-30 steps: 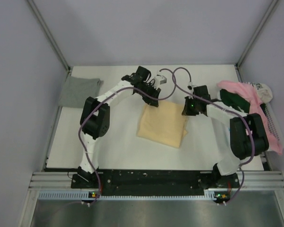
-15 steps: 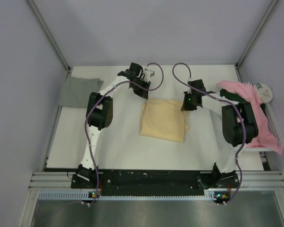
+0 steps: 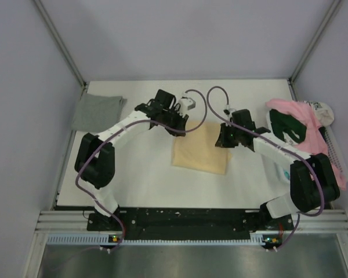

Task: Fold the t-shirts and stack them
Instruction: Smooth out wrinkles on the folded tshirt

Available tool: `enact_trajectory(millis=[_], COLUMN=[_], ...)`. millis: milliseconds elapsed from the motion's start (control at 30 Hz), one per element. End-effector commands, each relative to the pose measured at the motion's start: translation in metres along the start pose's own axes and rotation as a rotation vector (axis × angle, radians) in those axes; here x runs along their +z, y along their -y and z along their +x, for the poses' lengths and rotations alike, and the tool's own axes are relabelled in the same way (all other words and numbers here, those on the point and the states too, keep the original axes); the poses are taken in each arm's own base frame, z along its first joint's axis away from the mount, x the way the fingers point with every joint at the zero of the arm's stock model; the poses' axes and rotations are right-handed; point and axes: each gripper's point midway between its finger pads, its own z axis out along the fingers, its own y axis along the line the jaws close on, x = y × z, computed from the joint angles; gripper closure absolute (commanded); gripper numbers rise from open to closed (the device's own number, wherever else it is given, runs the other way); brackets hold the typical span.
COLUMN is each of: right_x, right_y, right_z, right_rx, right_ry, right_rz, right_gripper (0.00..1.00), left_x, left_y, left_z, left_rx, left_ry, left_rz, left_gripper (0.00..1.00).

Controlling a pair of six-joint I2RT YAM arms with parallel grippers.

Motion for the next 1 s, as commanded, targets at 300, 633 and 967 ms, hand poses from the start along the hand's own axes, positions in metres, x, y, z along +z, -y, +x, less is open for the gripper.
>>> enact_trajectory(millis=[300,633,967], right_x=[0.013,-0.015,-0.033], right_y=[0.042,0.020,0.024], right_z=[0.099,0.057,0.037], right_rx=[0.223,0.173,0.142], right_ry=[-0.186,-0.094,-0.030], right_rz=[0.036,-0.021,0.027], right_gripper=[0.95,0.77,0.45], left_x=[0.052,-0.002,0.045], left_y=[0.019,-0.012,-0.027], left_z=[0.112,0.027,0.060], left_rx=[-0.234,-0.221,-0.470], left_ry=[-0.244,0.038,-0.072], left_rz=[0.179,0.035,0.064], left_gripper=[0.84,0.48,0.42])
